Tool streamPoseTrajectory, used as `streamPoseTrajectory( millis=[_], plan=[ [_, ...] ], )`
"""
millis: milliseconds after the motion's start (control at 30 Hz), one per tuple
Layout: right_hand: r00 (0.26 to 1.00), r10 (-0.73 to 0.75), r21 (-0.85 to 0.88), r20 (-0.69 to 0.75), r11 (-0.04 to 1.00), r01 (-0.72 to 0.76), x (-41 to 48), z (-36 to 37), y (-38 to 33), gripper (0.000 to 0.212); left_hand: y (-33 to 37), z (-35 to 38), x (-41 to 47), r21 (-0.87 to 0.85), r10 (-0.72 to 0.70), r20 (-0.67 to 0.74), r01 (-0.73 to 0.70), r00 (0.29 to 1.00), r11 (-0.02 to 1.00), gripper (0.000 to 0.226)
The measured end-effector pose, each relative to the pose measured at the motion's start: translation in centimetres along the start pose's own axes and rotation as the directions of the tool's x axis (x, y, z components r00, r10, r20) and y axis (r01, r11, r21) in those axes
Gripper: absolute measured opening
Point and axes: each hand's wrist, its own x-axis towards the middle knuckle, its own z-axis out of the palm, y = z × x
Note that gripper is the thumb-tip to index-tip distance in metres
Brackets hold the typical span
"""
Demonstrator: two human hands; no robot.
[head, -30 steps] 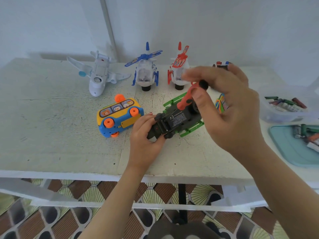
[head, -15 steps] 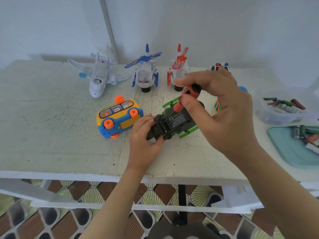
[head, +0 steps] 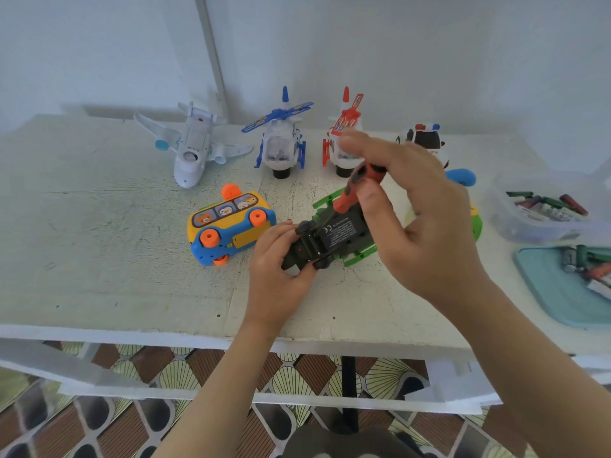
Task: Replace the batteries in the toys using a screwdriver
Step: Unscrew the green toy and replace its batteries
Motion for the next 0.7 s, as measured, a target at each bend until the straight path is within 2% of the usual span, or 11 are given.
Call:
streamPoseTrajectory(
  millis=[200,267,400,500,633,700],
  plan=[
    [0.991,-0.063,0.034,-0.115,0.997,0.067,0.0,0.2,-0.6,0.015,-0.1,0.0,0.0,0.013,-0.020,0.005,0.020,1.000,1.000,0.044],
    [0.991,-0.075,0.010,-0.111,0.997,0.077,0.1,0.2,-0.4,0.015,-0.1,0.0,0.0,0.014,-0.022,0.008,0.022,1.000,1.000,0.044],
    [1.000,-0.008,0.016,0.007,1.000,0.008,-0.1,-0.1,-0.2,0.029,0.0,0.0,0.1,0.036,-0.020,-0.020,0.021,1.000,0.999,0.041],
    [0.990,0.030,-0.049,0.141,0.999,-0.023,-0.4,-0.7,0.2,0.032,-0.1,-0.1,0.0,0.082,-0.042,-0.062,0.047,0.997,0.996,0.038],
    [0.967,0.095,-0.174,0.238,0.983,-0.054,-0.5,-2.4,1.3,0.019,-0.3,0.0,0.0,0.139,-0.067,-0.091,0.079,0.994,0.987,0.035],
    [0.942,0.137,-0.189,0.307,0.979,-0.081,-0.7,-3.1,1.3,0.020,-0.4,0.0,0.0,0.158,-0.070,-0.091,0.084,0.993,0.984,0.035]
  ],
)
